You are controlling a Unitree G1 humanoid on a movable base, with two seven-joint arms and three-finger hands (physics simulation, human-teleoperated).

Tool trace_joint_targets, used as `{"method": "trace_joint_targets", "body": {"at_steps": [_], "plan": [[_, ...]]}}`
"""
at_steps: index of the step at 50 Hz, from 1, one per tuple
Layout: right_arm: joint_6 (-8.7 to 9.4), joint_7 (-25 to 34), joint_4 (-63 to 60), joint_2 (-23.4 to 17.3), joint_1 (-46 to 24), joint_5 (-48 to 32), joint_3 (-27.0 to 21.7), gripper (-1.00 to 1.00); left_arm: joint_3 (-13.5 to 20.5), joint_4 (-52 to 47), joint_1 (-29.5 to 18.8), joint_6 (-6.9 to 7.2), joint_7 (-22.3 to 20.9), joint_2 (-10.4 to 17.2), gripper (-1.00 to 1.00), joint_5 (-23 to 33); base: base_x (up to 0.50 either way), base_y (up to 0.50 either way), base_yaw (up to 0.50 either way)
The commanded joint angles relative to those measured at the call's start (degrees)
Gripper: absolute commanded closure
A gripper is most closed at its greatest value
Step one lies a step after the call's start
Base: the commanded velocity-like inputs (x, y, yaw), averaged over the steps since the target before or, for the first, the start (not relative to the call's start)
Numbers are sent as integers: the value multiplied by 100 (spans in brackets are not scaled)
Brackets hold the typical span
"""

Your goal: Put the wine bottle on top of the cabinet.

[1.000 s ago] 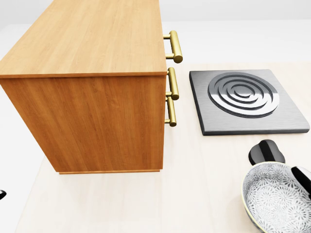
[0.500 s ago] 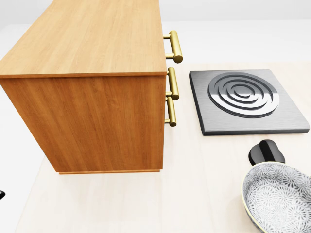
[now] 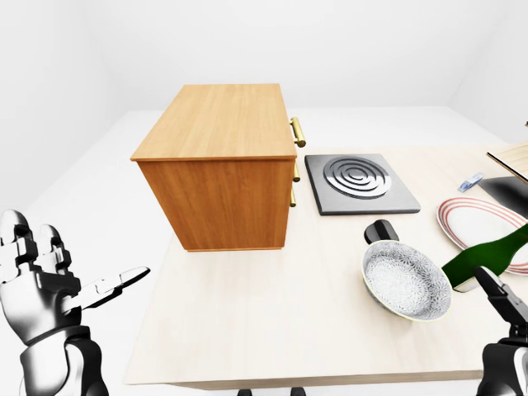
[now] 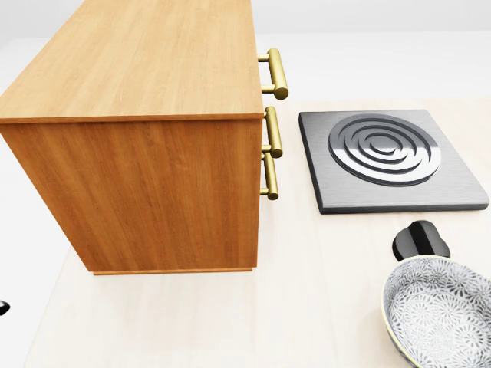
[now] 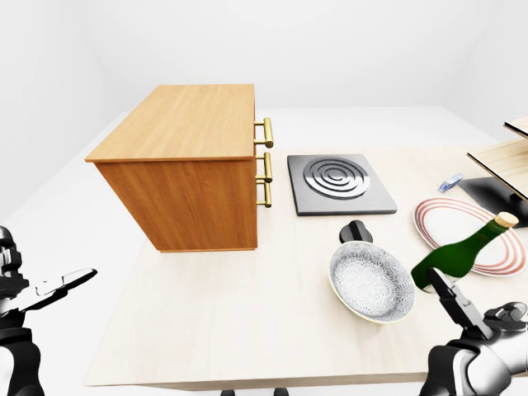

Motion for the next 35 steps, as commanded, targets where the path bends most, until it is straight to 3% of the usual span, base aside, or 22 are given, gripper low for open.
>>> {"method": "trace_joint_targets", "body": {"at_steps": [1, 35], "plan": [[106, 182, -50, -170, -6, -126, -473, -100, 8, -9, 5, 0, -3, 0, -100, -3, 0, 0, 0], [106, 894, 1983, -1221, -258, -733, -841, -100, 16, 2, 19, 0, -6, -15, -100, 15, 0, 0, 0]]}}
